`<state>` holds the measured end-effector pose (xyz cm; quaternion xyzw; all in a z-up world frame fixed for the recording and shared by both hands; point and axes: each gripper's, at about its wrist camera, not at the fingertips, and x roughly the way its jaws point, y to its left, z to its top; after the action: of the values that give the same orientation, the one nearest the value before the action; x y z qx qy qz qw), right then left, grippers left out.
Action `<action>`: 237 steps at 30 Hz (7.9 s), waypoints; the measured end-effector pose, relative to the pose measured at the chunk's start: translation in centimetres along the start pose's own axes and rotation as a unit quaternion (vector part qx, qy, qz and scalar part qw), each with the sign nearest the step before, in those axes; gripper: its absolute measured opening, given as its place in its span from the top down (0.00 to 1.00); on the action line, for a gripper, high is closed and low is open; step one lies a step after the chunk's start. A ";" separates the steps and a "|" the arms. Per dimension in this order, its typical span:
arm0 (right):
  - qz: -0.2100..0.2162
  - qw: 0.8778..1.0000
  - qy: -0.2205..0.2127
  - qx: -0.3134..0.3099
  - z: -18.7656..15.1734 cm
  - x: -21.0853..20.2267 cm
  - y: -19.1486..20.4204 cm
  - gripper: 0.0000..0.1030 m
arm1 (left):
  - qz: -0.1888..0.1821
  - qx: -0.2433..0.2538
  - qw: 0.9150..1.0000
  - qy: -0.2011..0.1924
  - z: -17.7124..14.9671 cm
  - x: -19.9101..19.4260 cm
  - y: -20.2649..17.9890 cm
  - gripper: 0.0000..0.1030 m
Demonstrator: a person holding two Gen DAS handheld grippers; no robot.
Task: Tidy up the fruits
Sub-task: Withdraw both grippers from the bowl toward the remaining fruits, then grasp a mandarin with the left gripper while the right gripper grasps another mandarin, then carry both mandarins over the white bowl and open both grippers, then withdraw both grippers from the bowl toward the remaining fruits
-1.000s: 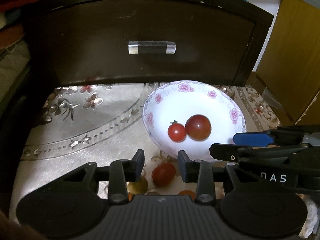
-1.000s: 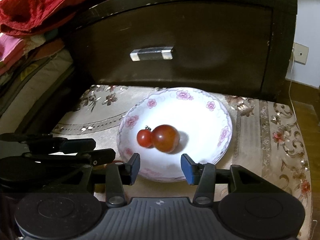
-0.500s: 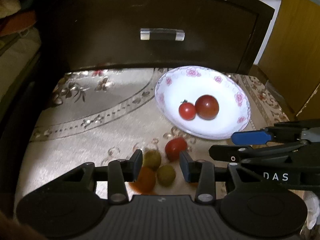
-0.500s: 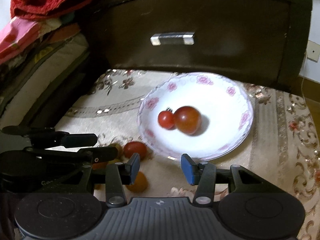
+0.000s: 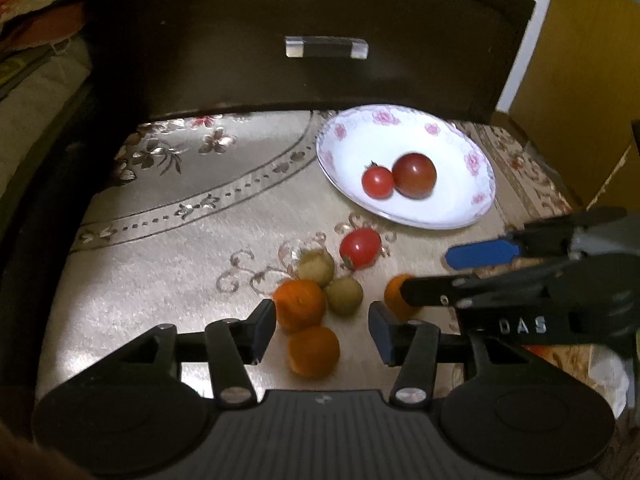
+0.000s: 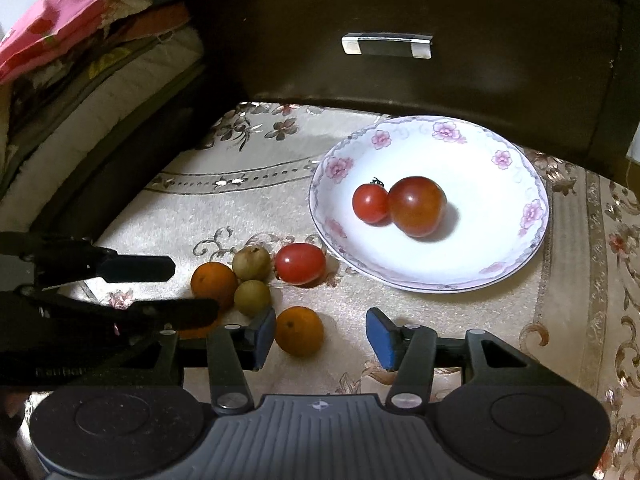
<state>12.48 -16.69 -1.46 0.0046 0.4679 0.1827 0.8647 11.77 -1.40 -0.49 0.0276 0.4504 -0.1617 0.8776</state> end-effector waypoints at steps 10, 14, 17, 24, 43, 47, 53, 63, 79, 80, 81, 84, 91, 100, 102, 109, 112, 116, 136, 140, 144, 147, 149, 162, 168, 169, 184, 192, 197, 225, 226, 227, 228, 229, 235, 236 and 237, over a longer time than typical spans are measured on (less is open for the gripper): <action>0.001 1.000 0.017 -0.026 -0.5 1.2 0.9 0.52 | 0.013 0.005 1.000 0.015 -1.2 0.6 0.5 0.45; -0.001 0.999 0.016 -0.031 -0.5 1.5 1.1 0.52 | 0.015 0.002 1.000 0.020 -1.3 0.9 0.7 0.45; -0.001 0.999 0.015 -0.043 -0.5 1.8 1.3 0.53 | 0.016 0.005 1.000 0.025 -1.5 1.2 0.6 0.45; -0.008 0.998 0.014 -0.066 -0.8 2.3 1.8 0.67 | 0.011 0.005 1.000 0.026 -1.5 1.6 0.5 0.45; -0.014 0.998 0.007 -0.063 -1.0 2.3 1.8 0.73 | 0.032 0.013 0.999 0.004 -2.6 2.4 0.1 0.50; -0.019 0.997 0.004 -0.071 -1.2 2.2 2.0 0.73 | 0.036 0.015 0.999 -0.001 -2.5 2.5 0.0 0.56; -0.017 0.997 0.004 -0.070 -1.0 2.3 2.0 0.71 | 0.034 0.029 0.999 -0.005 -2.9 2.3 -0.8 0.63; -0.022 0.997 0.002 -0.075 -1.0 2.3 2.2 0.71 | 0.030 0.031 0.999 -0.005 -2.9 2.5 -0.6 0.57; -0.021 0.997 0.003 -0.072 -1.0 2.4 2.2 0.73 | 0.026 0.025 0.999 -0.008 -2.9 2.6 -0.9 0.62; -0.021 0.997 0.003 -0.071 -1.0 2.4 2.1 0.74 | 0.025 0.019 0.999 -0.007 -2.9 2.5 -0.6 0.63; -0.021 0.997 0.003 -0.070 -1.0 2.4 2.1 0.74 | 0.028 0.015 0.999 -0.008 -2.9 2.4 -0.4 0.63; -0.025 0.997 0.002 -0.069 -1.0 2.1 2.1 0.75 | 0.036 0.018 0.999 -0.008 -3.1 2.1 -0.5 0.63; -0.024 0.997 -0.013 -0.076 -1.0 0.6 2.8 0.75 | 0.040 0.024 0.999 -0.018 -2.8 0.5 -1.1 0.63; -0.045 0.996 -0.028 -0.078 -1.1 -2.4 2.8 0.75 | 0.043 0.036 0.998 -0.038 -1.3 -1.2 -2.3 0.63; -0.052 0.996 -0.033 -0.072 -0.9 -3.3 2.5 0.75 | 0.040 0.040 0.997 -0.043 -0.8 -1.3 -2.8 0.63; -0.068 0.995 -0.040 -0.063 -0.5 -5.0 2.0 0.75 | 0.037 0.054 0.996 -0.052 0.8 -1.3 -4.2 0.63; -0.072 0.995 -0.043 -0.055 0.0 -5.2 1.6 0.75 | 0.038 0.054 0.996 -0.053 1.7 -1.0 -4.3 0.63; -0.079 0.995 -0.049 -0.044 0.7 -5.1 1.0 0.74 | 0.045 0.059 0.996 -0.054 2.9 -0.3 -4.6 0.63; -0.085 0.994 -0.071 0.004 2.3 -2.2 -2.9 0.74 | 0.064 0.069 0.995 -0.045 6.2 3.8 -5.1 0.64; -0.089 0.993 -0.078 0.008 2.8 -2.0 -3.4 0.74 | 0.063 0.066 0.995 -0.049 6.7 4.2 -5.1 0.64; -0.089 0.993 -0.081 0.011 3.0 -1.6 -3.8 0.74 | 0.062 0.063 0.995 -0.049 7.1 4.7 -4.9 0.64; -0.088 0.993 -0.082 0.012 3.3 -1.2 -4.0 0.74 | 0.061 0.058 0.995 -0.048 7.4 5.0 -4.7 0.64; -0.088 0.993 -0.083 0.013 3.5 -1.0 -4.1 0.74 | 0.059 0.055 0.996 -0.049 7.5 5.3 -4.6 0.64; -0.091 0.992 -0.081 0.018 4.1 0.1 -5.3 0.74 | 0.042 0.050 0.997 -0.048 8.1 6.5 -4.3 0.64; -0.097 0.992 -0.078 0.021 4.1 0.5 -5.8 0.74 | 0.038 0.049 0.997 -0.046 8.2 7.1 -4.5 0.64; -0.097 0.992 -0.078 0.022 4.1 0.6 -5.8 0.74 | 0.038 0.049 0.997 -0.047 8.3 7.2 -4.5 0.64; -0.108 0.989 -0.092 0.042 4.8 1.0 -7.4 0.73 | 0.024 0.049 0.997 -0.053 8.8 8.4 -4.9 0.64; -0.105 0.989 -0.096 0.044 5.1 1.1 -7.6 0.72 | 0.022 0.041 0.997 -0.054 8.9 8.5 -4.7 0.64; -0.104 0.989 -0.096 0.046 5.1 1.1 -7.6 0.72 | 0.022 0.038 0.998 -0.051 8.9 8.5 -4.6 0.64; -0.098 0.988 -0.106 0.062 5.1 0.3 -7.5 0.64 | 0.031 0.029 0.997 -0.060 9.2 7.2 -4.3 0.58; -0.097 0.987 -0.108 0.064 5.1 0.2 -7.5 0.63 | 0.031 0.028 0.997 -0.060 9.2 7.1 -4.3 0.57; -0.095 0.987 -0.110 0.065 5.1 0.0 -7.6 0.63 | 0.030 0.028 0.997 -0.060 9.2 7.1 -4.3 0.56; -0.095 0.987 -0.111 0.066 5.2 -0.1 -7.6 0.62 | 0.028 0.029 0.997 -0.061 9.2 7.0 -4.3 0.55; -0.095 0.987 -0.114 0.066 5.2 -0.3 -7.6 0.62 | 0.025 0.032 0.997 -0.061 9.1 6.9 -4.4 0.55; -0.087 0.986 -0.129 0.059 5.4 -1.3 -6.9 0.56 | 0.024 0.048 0.996 -0.068 9.0 6.0 -5.0 0.53; -0.088 0.985 -0.134 0.057 5.4 -1.5 -6.8 0.56 | 0.026 0.048 0.996 -0.068 8.9 5.9 -5.0 0.53; -0.088 0.985 -0.137 0.056 5.4 -1.7 -6.7 0.56 | 0.027 0.047 0.996 -0.069 8.8 5.7 -5.0 0.53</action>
<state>18.18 -22.63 1.73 0.0370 0.3527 0.0767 0.9319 20.26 -9.28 0.65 0.0701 0.3801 -0.1609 0.9081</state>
